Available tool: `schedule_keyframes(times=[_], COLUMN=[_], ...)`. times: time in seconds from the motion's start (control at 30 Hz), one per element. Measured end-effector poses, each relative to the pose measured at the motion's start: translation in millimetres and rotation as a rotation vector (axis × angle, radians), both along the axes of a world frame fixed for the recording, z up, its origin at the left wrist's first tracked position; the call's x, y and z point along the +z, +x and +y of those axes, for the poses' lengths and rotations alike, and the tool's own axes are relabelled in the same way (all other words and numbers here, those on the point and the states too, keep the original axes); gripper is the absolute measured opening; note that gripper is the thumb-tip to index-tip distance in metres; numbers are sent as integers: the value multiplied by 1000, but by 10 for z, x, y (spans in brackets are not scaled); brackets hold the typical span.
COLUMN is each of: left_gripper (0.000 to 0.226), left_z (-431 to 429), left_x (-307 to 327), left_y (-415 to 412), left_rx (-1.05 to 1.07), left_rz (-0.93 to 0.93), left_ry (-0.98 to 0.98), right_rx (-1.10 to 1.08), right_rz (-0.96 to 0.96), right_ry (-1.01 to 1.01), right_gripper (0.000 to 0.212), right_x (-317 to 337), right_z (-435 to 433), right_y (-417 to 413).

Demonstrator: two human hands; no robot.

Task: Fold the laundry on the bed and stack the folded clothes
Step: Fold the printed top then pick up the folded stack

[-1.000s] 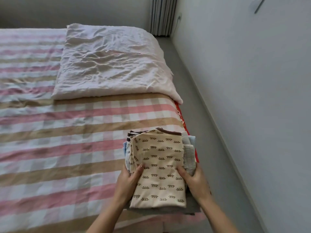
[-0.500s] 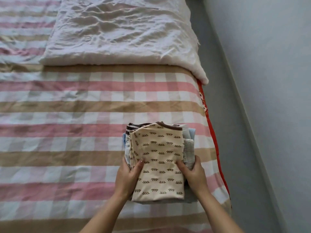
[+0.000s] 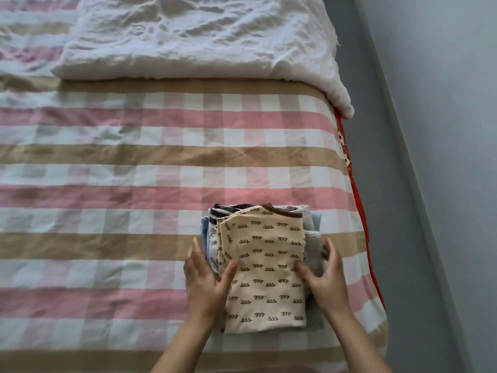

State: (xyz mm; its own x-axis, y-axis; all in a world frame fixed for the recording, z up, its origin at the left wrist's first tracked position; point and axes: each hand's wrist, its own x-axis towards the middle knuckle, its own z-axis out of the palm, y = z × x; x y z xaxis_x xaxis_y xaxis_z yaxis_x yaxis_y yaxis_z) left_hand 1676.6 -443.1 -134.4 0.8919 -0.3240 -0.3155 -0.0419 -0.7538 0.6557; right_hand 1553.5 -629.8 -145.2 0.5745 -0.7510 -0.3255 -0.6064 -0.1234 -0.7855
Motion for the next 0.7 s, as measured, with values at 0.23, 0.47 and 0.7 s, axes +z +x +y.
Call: schedule_keyframes(times=[0.23,0.47,0.7], left_gripper=[47,50,46], left_z=[-508,-540,57], left_x=[33,-60,660], left_y=[96,183,158], left_rx=[-513,-569,-492], left_rz=[-518,-346,-138], left_ry=[124,249,186], right_rx=[464,583,588], right_rz=[102,307,174], right_ry=[-653,-568,-538], right_gripper=[49,60,42], right_x=[83,-6,831], right_z=[165,44,168], right_y=[541,605,403])
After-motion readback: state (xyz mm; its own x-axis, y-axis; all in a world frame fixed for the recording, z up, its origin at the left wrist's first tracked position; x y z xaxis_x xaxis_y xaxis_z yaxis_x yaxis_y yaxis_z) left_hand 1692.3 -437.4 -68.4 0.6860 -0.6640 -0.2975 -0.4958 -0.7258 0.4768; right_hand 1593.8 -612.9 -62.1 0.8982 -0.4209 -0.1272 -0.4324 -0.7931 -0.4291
